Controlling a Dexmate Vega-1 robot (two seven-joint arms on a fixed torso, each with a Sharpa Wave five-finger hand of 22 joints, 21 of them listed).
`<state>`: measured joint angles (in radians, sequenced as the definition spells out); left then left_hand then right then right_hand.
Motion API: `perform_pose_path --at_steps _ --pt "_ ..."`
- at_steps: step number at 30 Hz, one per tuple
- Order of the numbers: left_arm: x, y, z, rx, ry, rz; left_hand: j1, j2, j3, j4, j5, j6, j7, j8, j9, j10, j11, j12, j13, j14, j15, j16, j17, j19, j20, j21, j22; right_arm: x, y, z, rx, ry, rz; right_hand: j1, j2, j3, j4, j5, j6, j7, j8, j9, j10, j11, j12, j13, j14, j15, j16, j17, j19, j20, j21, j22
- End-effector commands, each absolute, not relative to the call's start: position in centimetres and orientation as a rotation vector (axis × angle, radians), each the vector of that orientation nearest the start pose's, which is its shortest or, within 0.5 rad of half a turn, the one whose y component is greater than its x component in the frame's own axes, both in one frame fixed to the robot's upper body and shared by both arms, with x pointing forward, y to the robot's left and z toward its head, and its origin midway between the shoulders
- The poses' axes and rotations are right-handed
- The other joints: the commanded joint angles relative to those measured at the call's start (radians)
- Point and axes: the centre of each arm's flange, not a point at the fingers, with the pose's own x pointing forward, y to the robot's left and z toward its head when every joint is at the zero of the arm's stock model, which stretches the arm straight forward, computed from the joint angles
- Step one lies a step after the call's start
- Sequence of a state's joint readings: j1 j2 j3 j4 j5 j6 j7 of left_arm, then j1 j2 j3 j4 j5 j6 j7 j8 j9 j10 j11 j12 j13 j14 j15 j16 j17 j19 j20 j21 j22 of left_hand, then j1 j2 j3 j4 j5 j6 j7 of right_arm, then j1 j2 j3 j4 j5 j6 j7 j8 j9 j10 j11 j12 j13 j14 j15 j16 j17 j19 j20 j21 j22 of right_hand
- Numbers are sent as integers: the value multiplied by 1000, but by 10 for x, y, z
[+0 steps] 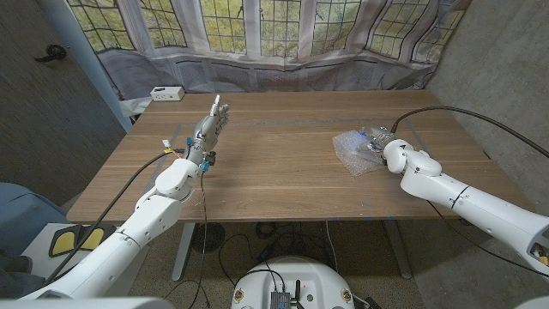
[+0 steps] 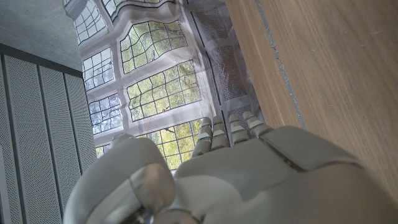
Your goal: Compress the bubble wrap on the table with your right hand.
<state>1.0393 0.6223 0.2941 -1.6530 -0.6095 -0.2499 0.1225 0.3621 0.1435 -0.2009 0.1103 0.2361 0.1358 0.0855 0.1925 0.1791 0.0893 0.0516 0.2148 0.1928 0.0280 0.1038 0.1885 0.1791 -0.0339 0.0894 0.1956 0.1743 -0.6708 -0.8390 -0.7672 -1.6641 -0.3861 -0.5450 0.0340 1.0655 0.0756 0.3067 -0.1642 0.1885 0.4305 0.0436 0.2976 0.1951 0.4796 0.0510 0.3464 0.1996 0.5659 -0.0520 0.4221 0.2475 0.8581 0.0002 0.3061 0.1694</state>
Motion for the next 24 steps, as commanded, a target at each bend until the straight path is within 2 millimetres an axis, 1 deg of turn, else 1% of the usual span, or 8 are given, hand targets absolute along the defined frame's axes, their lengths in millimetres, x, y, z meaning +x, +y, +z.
perform_pose_path --at_steps 1,3,5,8,10,11,16,24 --pt "586 286 -19 -5 -665 -173 7 3 5 0 -3 7 1 0 2 4 -5 0 6 1 0 1 2 -2 10 0 6 639 -287 -24 -1350 -278 -157 27 8 10 4 -8 74 -23 20 2 73 -6 19 0 61 -39 16 -3 142 -137 13 4" --pt "586 286 -18 -4 -665 -176 7 3 5 0 -3 7 1 0 2 3 -5 -1 6 1 1 1 2 -2 10 0 6 638 -287 -24 -1343 -292 -163 34 12 13 5 -10 111 -33 28 3 118 -12 29 0 92 -45 20 -5 159 -145 17 5" --pt "586 286 -18 -2 -666 -174 7 3 5 0 -3 7 0 0 2 3 -5 0 6 1 1 1 2 -2 11 0 6 637 -287 -24 -1338 -302 -173 34 16 14 8 -10 126 -38 31 3 129 -10 30 0 108 -47 22 -6 169 -147 19 5" --pt "586 286 -18 -3 -665 -176 7 3 5 0 -3 8 0 0 2 4 -7 0 6 1 0 1 2 -2 13 0 6 636 -287 -24 -1325 -319 -178 45 21 20 5 -10 153 -43 35 3 156 -10 34 1 134 -58 25 -8 185 -155 24 6" --pt "586 285 -18 -2 -664 -177 7 3 5 0 -3 8 0 0 2 4 -5 0 6 1 0 1 2 -2 13 0 6 634 -287 -24 -1317 -335 -193 52 26 23 5 -9 173 -43 39 3 178 -11 38 1 158 -63 30 -8 197 -159 28 6" --pt "586 285 -18 -2 -663 -177 7 3 5 1 -3 8 0 0 2 4 -4 0 6 1 0 1 2 -3 13 0 6 634 -287 -24 -1311 -338 -193 55 29 26 5 -9 182 -45 40 3 186 -16 39 1 163 -66 30 -8 202 -159 30 7" --pt "587 286 -17 -3 -661 -176 7 3 6 1 -3 9 0 0 2 4 -6 0 6 1 2 1 2 -4 15 0 6 630 -288 -20 -1294 -364 -208 62 36 30 6 -8 200 -45 42 3 203 -21 39 1 181 -72 32 -7 209 -163 32 7" --pt "587 285 -17 1 -661 -180 7 3 6 1 -4 9 0 0 2 3 -7 -1 6 1 1 1 2 -5 16 0 6 621 -287 -10 -1262 -410 -241 63 41 31 9 -9 215 -45 41 3 223 -13 40 0 195 -75 35 -3 220 -164 36 8"
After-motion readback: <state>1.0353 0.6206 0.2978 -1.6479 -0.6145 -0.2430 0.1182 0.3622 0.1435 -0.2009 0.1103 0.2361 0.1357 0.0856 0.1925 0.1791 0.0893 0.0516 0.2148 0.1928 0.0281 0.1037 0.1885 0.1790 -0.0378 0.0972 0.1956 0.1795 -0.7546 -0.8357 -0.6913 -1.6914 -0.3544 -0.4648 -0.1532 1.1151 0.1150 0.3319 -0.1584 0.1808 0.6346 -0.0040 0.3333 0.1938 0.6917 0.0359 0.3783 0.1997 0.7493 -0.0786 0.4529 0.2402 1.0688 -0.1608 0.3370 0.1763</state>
